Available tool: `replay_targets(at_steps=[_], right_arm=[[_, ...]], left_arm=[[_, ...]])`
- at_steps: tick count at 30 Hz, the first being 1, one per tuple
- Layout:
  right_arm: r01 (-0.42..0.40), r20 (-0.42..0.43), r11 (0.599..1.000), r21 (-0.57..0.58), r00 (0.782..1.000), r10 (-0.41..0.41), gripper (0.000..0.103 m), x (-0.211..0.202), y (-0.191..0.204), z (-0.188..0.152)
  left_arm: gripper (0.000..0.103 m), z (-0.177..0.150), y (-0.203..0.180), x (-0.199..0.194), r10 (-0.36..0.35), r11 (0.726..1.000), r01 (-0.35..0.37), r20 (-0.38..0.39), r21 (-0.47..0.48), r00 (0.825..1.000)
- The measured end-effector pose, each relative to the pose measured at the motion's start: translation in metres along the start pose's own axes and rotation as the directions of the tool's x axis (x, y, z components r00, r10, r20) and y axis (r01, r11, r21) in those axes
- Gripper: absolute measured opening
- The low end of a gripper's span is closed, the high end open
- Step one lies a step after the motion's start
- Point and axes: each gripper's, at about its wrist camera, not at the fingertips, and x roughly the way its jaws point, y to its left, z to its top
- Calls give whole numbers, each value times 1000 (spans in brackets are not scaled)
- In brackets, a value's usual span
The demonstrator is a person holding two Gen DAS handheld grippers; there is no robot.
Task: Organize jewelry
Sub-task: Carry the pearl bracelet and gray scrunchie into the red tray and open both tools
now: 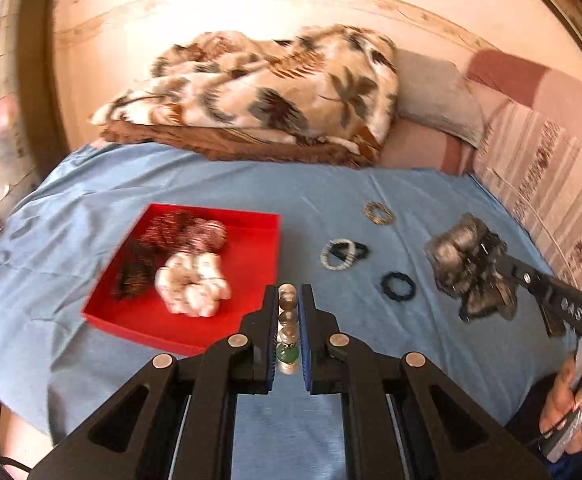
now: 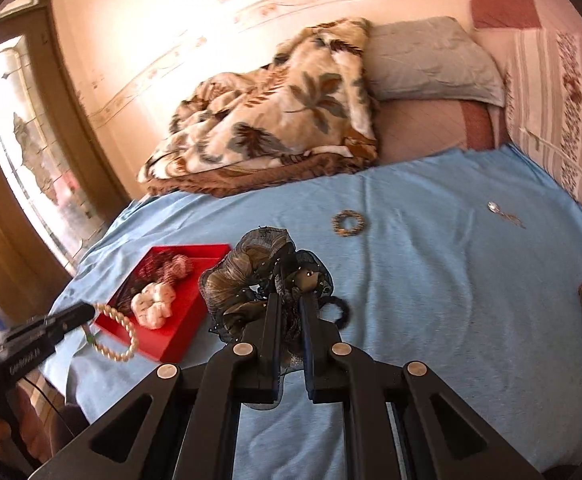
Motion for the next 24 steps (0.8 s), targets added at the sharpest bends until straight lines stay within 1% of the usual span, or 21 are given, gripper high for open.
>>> replay_targets(at_steps=[4, 7, 10, 15, 19, 24], right_arm=[[-23, -8, 998, -52, 1000, 22, 10, -2, 23, 0], [-42, -17, 995, -86, 999, 40, 10, -1, 38, 0], [-59, -27, 992, -108, 998, 56, 10, 2, 49, 0], [-84, -33, 987, -136, 996, 80, 10, 7, 66, 2], [-95, -35, 984, -154, 995, 91, 10, 13, 77, 7], [-103, -48, 983, -151, 994, 97, 10, 29, 82, 16]], left_arm=[[9, 5, 29, -15, 11, 998, -10, 24, -59, 1000], [9, 12, 46, -19, 0, 996, 3, 29, -93, 1000], [9, 21, 57, -21, -14, 995, 17, 27, -97, 1000], [9, 34, 61, -21, -9, 997, 12, 32, -77, 999], [9, 45, 65, -16, -50, 994, 52, 26, -94, 998], [9, 53, 64, 1, -78, 992, 78, 13, -102, 997]])
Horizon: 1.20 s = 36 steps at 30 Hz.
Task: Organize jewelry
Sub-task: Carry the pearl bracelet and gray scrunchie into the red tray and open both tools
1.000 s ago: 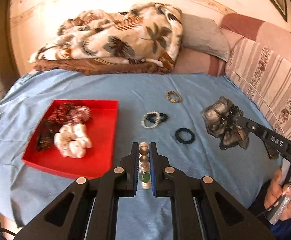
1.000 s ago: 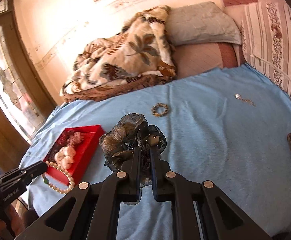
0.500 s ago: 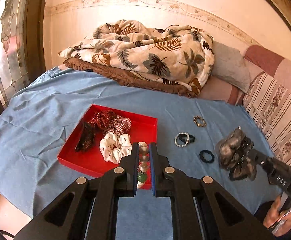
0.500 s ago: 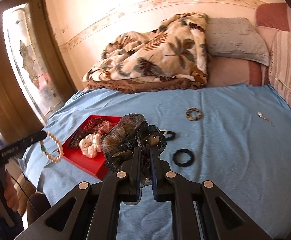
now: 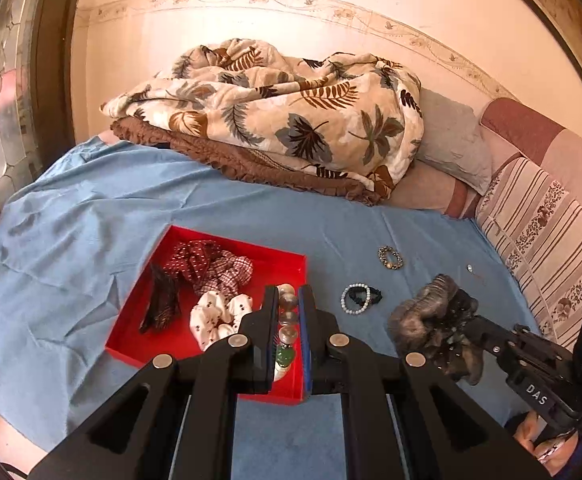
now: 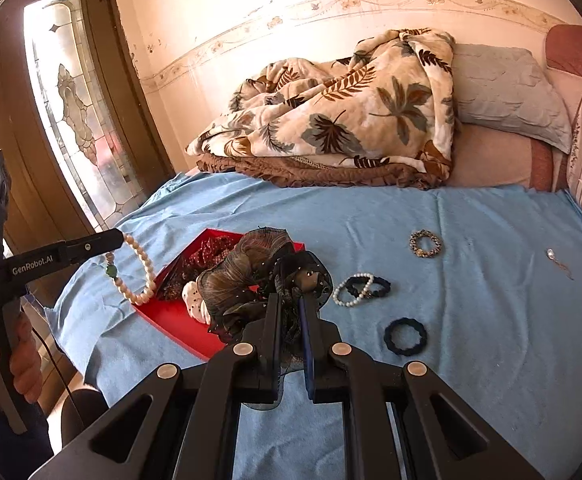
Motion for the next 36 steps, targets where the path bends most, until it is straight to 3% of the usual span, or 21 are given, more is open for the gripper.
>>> replay_targets(at_steps=[13, 24, 30, 36], right_arm=[[26, -58, 1000, 2, 998, -26, 10, 98, -3, 46], [-6, -212, 999, -41, 977, -3, 10, 216, 4, 55], [-28, -255, 999, -29, 967, 19, 10, 246, 4, 48], [-22, -268, 999, -34, 963, 12, 15, 259, 6, 45]], left_arm=[[9, 13, 0, 87, -27, 999, 26, -69, -18, 997], [9, 4, 37, 187, 41, 997, -52, -177, -60, 983], [9, -4, 47, 198, 49, 995, -64, -193, -74, 980], [10, -2, 44, 180, 37, 996, -50, -170, -76, 985]])
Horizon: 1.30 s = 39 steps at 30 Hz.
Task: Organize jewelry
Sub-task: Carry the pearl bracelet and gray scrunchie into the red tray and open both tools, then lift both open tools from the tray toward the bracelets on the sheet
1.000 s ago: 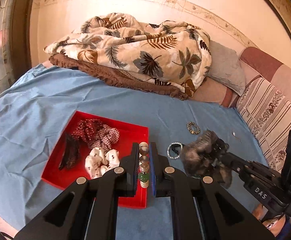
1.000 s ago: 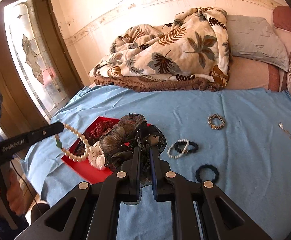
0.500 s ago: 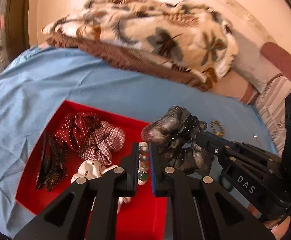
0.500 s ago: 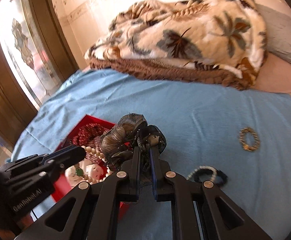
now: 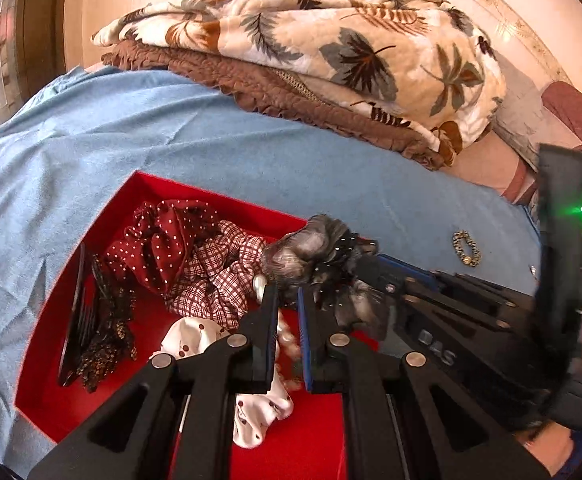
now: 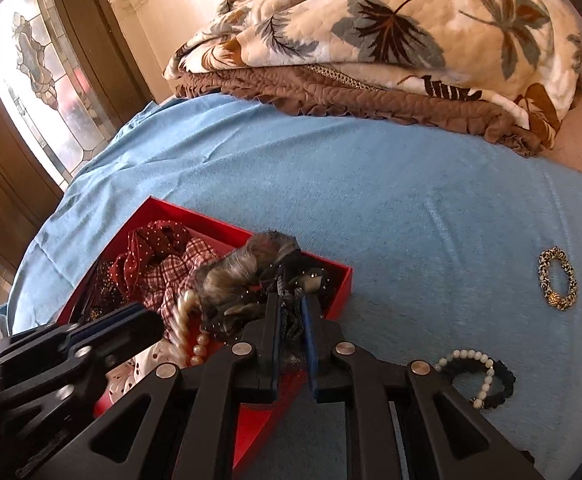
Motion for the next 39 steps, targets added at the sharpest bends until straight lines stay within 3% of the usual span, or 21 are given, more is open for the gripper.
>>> replay_targets(at_steps=[3, 4, 5, 7, 12, 18, 22, 26, 33, 39], right_arm=[[-8, 12, 1000, 7, 1000, 8, 31, -5, -1, 1], [-11, 23, 1000, 8, 1000, 11, 36, -10, -1, 1], [-14, 33, 1000, 11, 999, 14, 37, -15, -2, 1], [-21, 47, 1000, 21, 999, 20, 39, -24, -4, 1], [-28, 81, 999, 43, 996, 24, 45, -57, -8, -8], [-37, 100, 998, 49, 994, 32, 45, -92, -8, -36], [-33, 113, 998, 46, 993, 28, 46, -117, -6, -63], [-1, 129, 999, 49, 992, -6, 46, -143, -6, -94], [70, 150, 995, 75, 985, -81, 48, -175, -15, -133], [103, 176, 987, 120, 977, -123, 51, -195, -26, -147]], left_arm=[[22, 0, -4, -19, 6, 1000, -7, 28, 10, 1000], [33, -1, -5, -28, 14, 1000, -14, 44, 11, 999], [42, -2, -6, -36, 19, 1000, -19, 60, 10, 998], [49, -5, -7, -52, 29, 1000, -30, 92, 4, 995], [51, -15, -11, -82, 88, 996, -87, 117, -12, 989], [53, -31, -18, -110, 143, 990, -142, 139, -18, 980], [58, -46, -30, -131, 203, 978, -206, 174, 4, 964], [66, -62, -48, -147, 254, 961, -270, 216, 50, 943], [67, -83, -74, -164, 305, 932, -344, 258, 118, 917], [68, -93, -90, -172, 323, 917, -370, 269, 148, 907]])
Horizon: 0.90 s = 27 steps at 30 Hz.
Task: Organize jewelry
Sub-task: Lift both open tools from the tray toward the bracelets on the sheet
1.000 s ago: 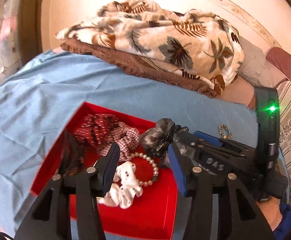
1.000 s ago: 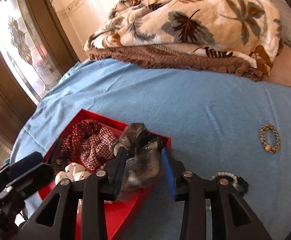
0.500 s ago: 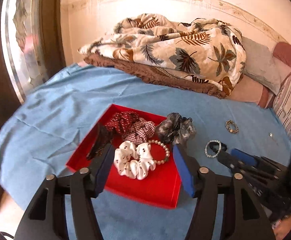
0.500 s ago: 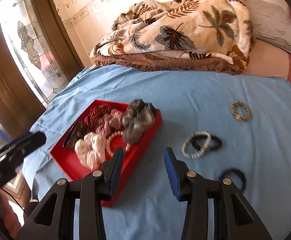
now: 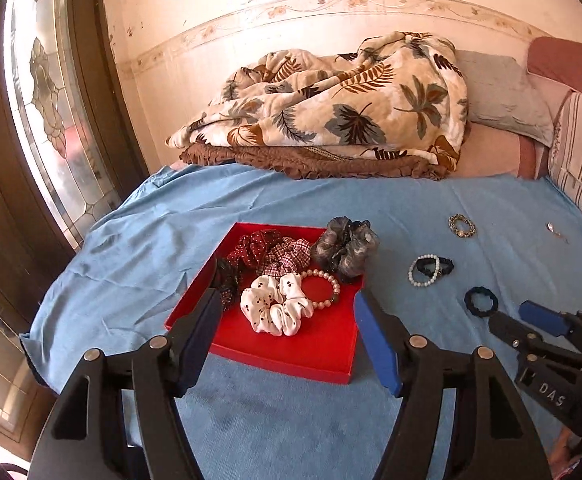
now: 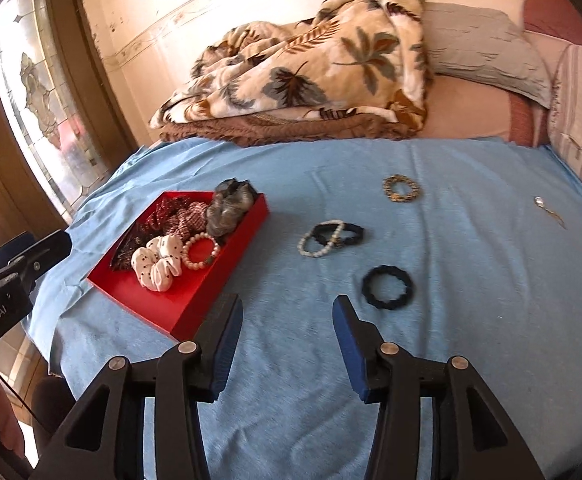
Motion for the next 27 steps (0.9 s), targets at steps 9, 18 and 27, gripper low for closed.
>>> replay_targets(at_steps=[9, 18, 27], right_arm=[[32, 48, 999, 12, 998, -33, 56, -27, -11, -9], [51, 74, 999, 17, 996, -52, 56, -42, -18, -15], [64, 67, 997, 54, 995, -67, 58, -42, -36, -18]], left_arm=[[68, -2, -11, -17, -6, 1000, 6, 8, 25, 1000], [70, -4, -23, -27, -9, 998, 8, 17, 60, 1000], [71, -6, -33, -19, -20, 997, 21, -9, 80, 1000]])
